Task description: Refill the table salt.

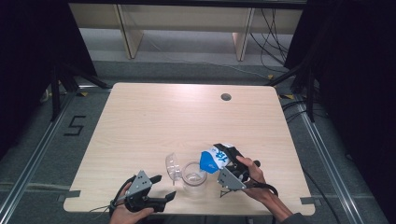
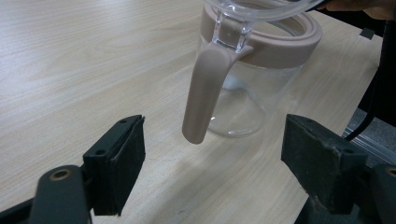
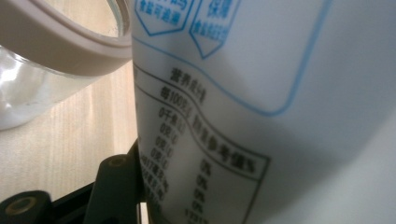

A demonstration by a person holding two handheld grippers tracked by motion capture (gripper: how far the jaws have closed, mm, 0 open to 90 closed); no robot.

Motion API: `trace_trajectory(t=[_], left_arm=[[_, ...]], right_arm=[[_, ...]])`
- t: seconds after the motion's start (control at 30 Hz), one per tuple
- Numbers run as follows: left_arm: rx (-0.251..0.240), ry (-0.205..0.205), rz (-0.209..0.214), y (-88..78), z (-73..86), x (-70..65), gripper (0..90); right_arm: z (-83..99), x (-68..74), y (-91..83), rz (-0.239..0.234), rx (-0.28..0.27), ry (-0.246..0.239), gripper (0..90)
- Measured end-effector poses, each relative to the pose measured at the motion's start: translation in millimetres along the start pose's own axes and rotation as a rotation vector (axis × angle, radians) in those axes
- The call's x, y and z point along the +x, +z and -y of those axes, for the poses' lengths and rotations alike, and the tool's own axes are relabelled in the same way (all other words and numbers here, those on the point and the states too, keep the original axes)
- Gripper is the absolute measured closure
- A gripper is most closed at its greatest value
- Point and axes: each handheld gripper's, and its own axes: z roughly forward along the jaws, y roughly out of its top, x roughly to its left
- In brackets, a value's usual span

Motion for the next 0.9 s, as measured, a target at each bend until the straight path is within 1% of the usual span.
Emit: trace_trajectory(t=[0.03,0.07,0.1,0.13,0.17,0.23,0.27,0.3,0.4,0.43,0.47,0.5,0.53,0.57,0.6,0.63,0.7,0.73,0.77,0.8,0.83,0.87,0.9], left_arm=[[0.0,-0.002,-0.001,0.0,0.0,-0.1,21.4],[0.001,-0.015,-0.004,-0.1,0.2,-1.1,21.4],[0.001,-0.014,-0.005,-0.2,0.1,-1.1,21.4],[0.002,-0.013,-0.006,-0.3,0.1,-1.2,21.4],[0.0,-0.014,-0.003,0.1,0.2,-1.0,21.4],[0.004,-0.013,-0.01,-0.7,-0.3,-1.4,21.4],[-0.002,-0.014,-0.005,-0.1,-0.1,-1.1,21.4],[0.004,-0.012,-0.011,-0.7,-0.2,-1.4,21.4],[-0.003,-0.013,-0.002,0.2,0.0,-1.1,21.4],[-0.002,-0.012,-0.002,0.2,-0.1,-1.2,21.4],[-0.003,-0.012,-0.003,0.2,-0.1,-1.3,21.4],[-0.003,-0.012,-0.003,0.1,-0.1,-1.3,21.4],[-0.004,-0.011,-0.003,0.0,-0.2,-1.3,21.4],[-0.004,-0.009,-0.003,-0.1,-0.3,-1.2,21.4],[-0.002,0.01,-0.003,-0.5,-0.7,-0.3,21.4],[-0.003,0.005,-0.003,-0.5,-0.7,-0.6,21.4],[-0.003,0.008,-0.003,-0.4,-0.8,-0.6,21.4],[0.001,0.008,-0.009,-0.7,-0.9,-1.1,21.4],[0.0,0.008,-0.008,-0.7,-0.9,-1.1,21.4],[-0.005,0.003,-0.009,-0.3,-0.8,-1.5,21.4],[-0.008,-0.001,-0.008,-0.1,-0.8,-1.7,21.4],[-0.009,-0.001,-0.008,-0.1,-0.8,-1.8,21.4],[0.002,0.01,-0.008,-0.9,-1.0,-0.9,21.4]], right_arm=[[-0.8,-3.0,0.5,0.003,-0.007,-0.045,46.0],[-1.2,-3.8,0.5,0.008,-0.007,-0.062,46.0],[-0.9,-2.3,1.0,0.006,-0.007,-0.056,46.0],[-0.5,0.8,0.4,0.006,0.004,-0.02,46.0],[-1.2,2.1,0.6,0.01,0.007,-0.034,46.1],[-1.5,2.5,0.6,0.009,0.009,-0.04,46.1],[-2.4,-0.2,1.4,0.01,-0.004,-0.091,46.2],[-2.4,2.0,1.0,0.018,0.002,-0.073,46.3],[-3.0,2.3,1.4,0.016,0.004,-0.084,46.3],[-3.3,1.7,1.6,0.02,0.0,-0.102,46.3],[-4.8,0.4,1.9,0.023,0.003,-0.146,46.3],[-4.1,3.5,1.8,0.024,0.008,-0.103,46.3],[-3.9,2.2,2.9,0.023,-0.01,-0.127,46.4],[-3.9,2.2,2.9,0.023,-0.01,-0.127,46.4],[-3.9,2.8,3.1,0.024,-0.01,-0.124,46.4],[-4.1,3.0,2.8,0.019,-0.003,-0.131,46.4],[-4.0,4.2,3.9,0.024,-0.01,-0.133,46.4],[-5.4,1.7,3.1,0.023,0.003,-0.18,46.4],[-5.7,0.5,3.0,0.021,0.006,-0.199,46.4],[-4.1,4.3,3.4,0.02,0.005,-0.14,46.4],[-4.5,3.5,3.8,0.026,0.002,-0.163,46.4],[-6.4,0.7,2.9,0.028,0.012,-0.22,46.4],[-4.2,5.4,4.1,0.03,-0.001,-0.152,46.6]])
